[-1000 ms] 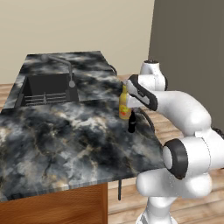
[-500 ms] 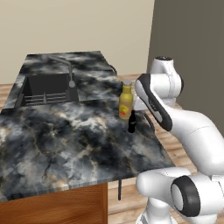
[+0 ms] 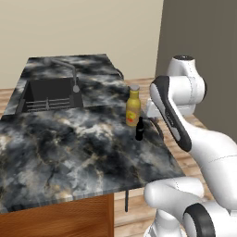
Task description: Move the drinks to the dining counter.
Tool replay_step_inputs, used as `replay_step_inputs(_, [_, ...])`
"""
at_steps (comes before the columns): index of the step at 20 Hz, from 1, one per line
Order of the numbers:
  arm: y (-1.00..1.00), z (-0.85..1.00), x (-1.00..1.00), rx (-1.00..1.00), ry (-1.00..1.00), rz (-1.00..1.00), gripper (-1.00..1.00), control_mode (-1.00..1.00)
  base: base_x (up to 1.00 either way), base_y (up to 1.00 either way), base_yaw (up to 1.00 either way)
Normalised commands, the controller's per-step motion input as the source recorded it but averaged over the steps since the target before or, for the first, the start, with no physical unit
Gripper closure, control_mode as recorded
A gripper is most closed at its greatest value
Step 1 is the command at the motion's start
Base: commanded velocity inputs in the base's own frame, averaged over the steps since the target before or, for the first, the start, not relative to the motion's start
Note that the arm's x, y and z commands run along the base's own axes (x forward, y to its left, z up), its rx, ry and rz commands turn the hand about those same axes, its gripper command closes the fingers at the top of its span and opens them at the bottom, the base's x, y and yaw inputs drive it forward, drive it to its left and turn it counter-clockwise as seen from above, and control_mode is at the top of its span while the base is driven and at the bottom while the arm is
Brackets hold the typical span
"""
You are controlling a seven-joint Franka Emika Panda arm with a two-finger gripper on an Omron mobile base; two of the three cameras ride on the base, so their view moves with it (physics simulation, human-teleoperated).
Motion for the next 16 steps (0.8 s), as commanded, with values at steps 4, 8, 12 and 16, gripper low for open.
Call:
replay_step_inputs(4, [0.00, 0.29, -0.27, 0.00, 0.00, 0.00, -1.00, -1.00, 0.00, 0.00, 0.00])
replay_step_inputs(8, [0.00, 0.26, -0.19, 0.00, 0.00, 0.00, -1.00, -1.00, 0.00, 0.00, 0.00])
replay_step_inputs(12, [0.00, 0.14, -0.12, 0.00, 0.00, 0.00, -1.00, -1.00, 0.00, 0.00, 0.00])
replay_step_inputs(16, [0.00, 0.01, -0.10, 0.00, 0.00, 0.00, -1.00, 1.00, -0.05, 0.00, 0.00])
